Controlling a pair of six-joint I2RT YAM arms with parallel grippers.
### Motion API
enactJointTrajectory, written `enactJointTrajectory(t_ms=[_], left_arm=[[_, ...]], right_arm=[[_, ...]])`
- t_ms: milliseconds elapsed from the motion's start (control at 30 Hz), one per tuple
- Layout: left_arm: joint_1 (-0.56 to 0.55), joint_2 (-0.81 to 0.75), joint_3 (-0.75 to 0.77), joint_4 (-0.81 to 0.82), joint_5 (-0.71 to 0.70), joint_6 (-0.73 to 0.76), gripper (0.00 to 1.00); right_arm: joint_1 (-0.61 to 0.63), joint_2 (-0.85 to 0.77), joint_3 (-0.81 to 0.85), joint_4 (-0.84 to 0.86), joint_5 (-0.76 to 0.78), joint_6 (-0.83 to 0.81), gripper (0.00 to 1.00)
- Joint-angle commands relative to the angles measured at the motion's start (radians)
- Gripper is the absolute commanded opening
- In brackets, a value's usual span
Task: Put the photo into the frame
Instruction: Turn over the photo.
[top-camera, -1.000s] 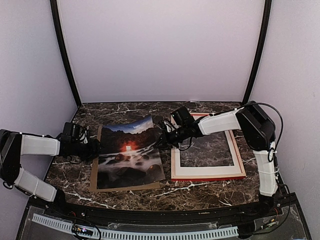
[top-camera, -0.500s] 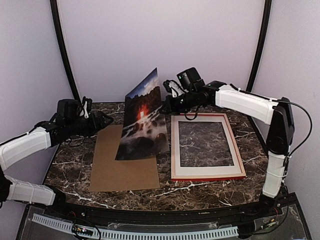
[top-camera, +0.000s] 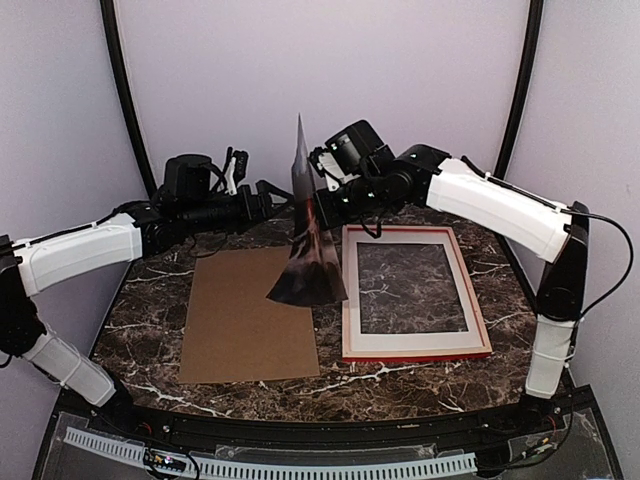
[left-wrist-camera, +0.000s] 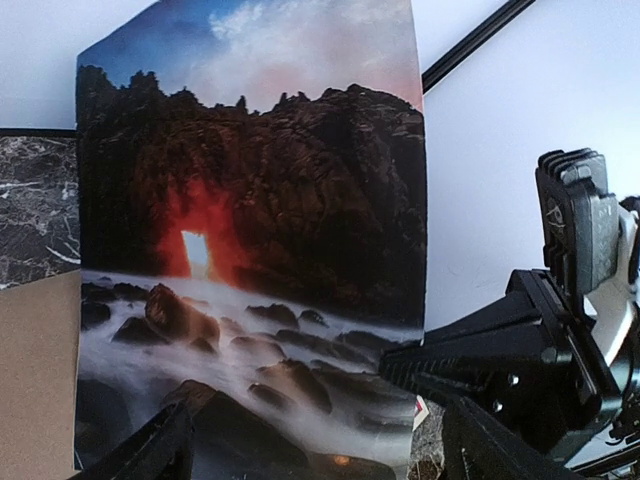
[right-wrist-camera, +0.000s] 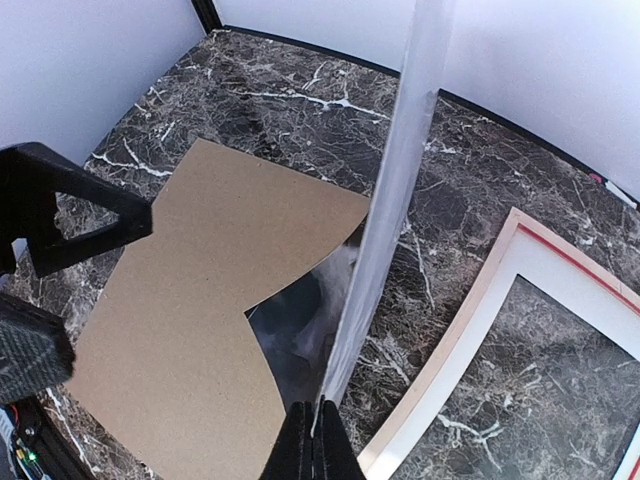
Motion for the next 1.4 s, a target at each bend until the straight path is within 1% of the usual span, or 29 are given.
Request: enactJointTrajectory(t_ms=[0,300,533,667,867,900,1100,1167,1333,1367], left_arm=[[-0.015,0.026,0.068,0.047,-0.014,-0.013,0.87],[-0.033,0.073,0.113,0.047,-0.035,-0.008,0.85],[-0.035,0.106,0.147,-0.014,-0.087,0.009,0.81],[-0.037,0.117,0.158,-0.056,-0.142,0.018,0.79],[-0.039,0.148,0.176,-0.078,-0.180,0.037,0.76],[-0.039,0.159,0.187,-0.104,-0.183,0.038,0.75],[-0.045,0.182,0.208,-0.134,-0.216,0.051,0.66],[-0.048,0.184,0.205,-0.128,-0.218,0.058,0.59],[-0.050,0.189,0.201,-0.119,-0.212,0.058,0.50],[-0.050,0.190,0.201,-0.118,-0.208,0.058,0.45]], right_arm=[[0.020,0.018,0.014,0.032,0.025,-0.010,0.00],[0.053,0.072,0.022,0.071,-0.017,0.009,0.00],[0.078,0.101,0.053,0.069,-0.006,0.016,0.00],[0.084,0.107,0.058,0.074,-0.003,0.022,0.00],[0.096,0.133,0.077,0.073,-0.001,0.026,0.00],[0.098,0.137,0.081,0.071,0.003,0.027,0.00],[0.104,0.144,0.085,0.074,0.016,0.039,0.00],[0.104,0.146,0.085,0.075,0.018,0.040,0.00],[0.104,0.151,0.085,0.079,0.013,0.041,0.00],[0.104,0.152,0.085,0.080,0.012,0.041,0.00]])
